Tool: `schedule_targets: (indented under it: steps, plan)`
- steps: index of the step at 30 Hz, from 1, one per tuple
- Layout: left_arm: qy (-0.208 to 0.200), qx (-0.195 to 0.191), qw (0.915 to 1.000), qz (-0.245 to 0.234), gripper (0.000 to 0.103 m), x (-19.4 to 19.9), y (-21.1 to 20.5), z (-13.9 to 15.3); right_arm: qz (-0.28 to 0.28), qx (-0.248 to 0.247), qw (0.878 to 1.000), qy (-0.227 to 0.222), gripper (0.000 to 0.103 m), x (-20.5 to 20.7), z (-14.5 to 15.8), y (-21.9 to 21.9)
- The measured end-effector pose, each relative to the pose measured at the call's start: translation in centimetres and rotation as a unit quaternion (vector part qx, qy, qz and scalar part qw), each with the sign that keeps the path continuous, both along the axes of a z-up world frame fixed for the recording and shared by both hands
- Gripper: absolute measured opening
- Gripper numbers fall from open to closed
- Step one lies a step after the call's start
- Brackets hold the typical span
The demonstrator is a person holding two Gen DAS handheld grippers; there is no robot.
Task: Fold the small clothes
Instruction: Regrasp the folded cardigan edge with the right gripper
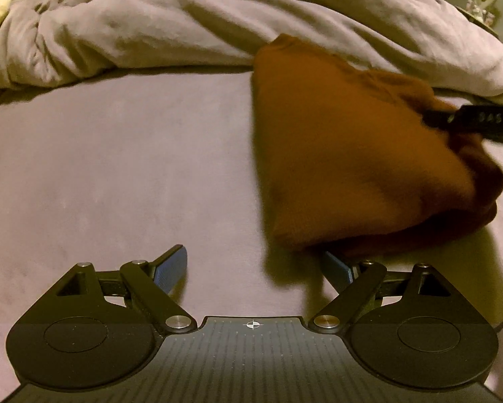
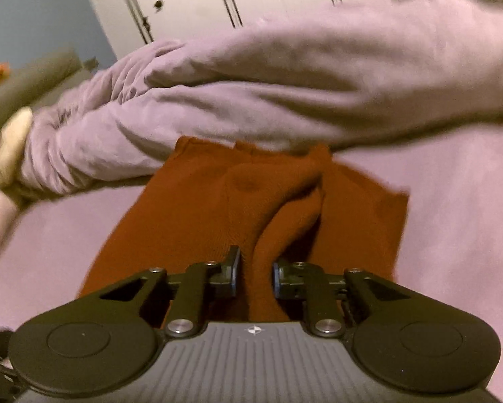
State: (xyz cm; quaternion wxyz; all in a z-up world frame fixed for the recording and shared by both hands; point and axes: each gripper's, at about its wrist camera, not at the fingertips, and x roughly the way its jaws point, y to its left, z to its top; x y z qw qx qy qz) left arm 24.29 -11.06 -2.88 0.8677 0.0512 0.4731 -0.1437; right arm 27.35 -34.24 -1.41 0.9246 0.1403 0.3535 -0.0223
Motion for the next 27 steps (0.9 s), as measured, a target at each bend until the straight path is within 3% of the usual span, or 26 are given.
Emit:
schedule_targets:
  steps: [5, 7, 11, 13, 17, 20, 22, 24, 27]
  plan:
    - [-0.006, -0.002, 1.0, -0.004, 0.091, -0.1, -0.4, 0.0, -0.032, -0.123, 0.99, -0.057, 0.005, -1.4, 2.4, 0.1]
    - [-0.002, -0.005, 1.0, -0.004, 0.092, -0.1, -0.4, -0.2, -0.034, -0.105, 0.993, -0.046, 0.005, -1.7, 1.9, -1.0]
    - [-0.001, -0.002, 1.0, -0.008, 0.092, -0.3, 0.1, -0.4, -0.02, -0.12, 0.992, 0.04, 0.01, -1.0, -1.4, -1.2]
    - [-0.005, 0.002, 1.0, -0.005, 0.092, -0.4, 0.9, -0.3, -0.034, -0.114, 0.993, 0.02, 0.024, -2.2, -1.1, -1.6]
    - [-0.009, -0.007, 0.9998, 0.015, 0.092, -0.3, 2.4, 0.2, -0.06, -0.078, 0.995, -0.03, 0.028, -5.0, 1.2, -1.8]
    - [-0.014, -0.012, 0.9995, 0.024, 0.092, -0.3, 2.9, 0.7, -0.051, -0.04, 0.996, -0.061, 0.038, -7.1, 2.5, -1.4]
    - [-0.019, -0.014, 0.9994, 0.027, 0.092, -0.4, 2.9, 1.1, -0.035, -0.001, 0.997, -0.063, 0.038, -7.3, 2.6, -1.2]
    - [-0.026, -0.014, 0.9992, 0.027, 0.093, -0.5, 2.8, 1.7, -0.015, 0.006, 0.998, -0.063, 0.034, -7.2, 2.3, -0.4]
    - [-0.04, -0.019, 0.9987, 0.025, 0.094, -0.3, 2.6, 2.6, 0.021, -0.05, 0.996, -0.067, 0.01, -6.7, 1.7, 1.8]
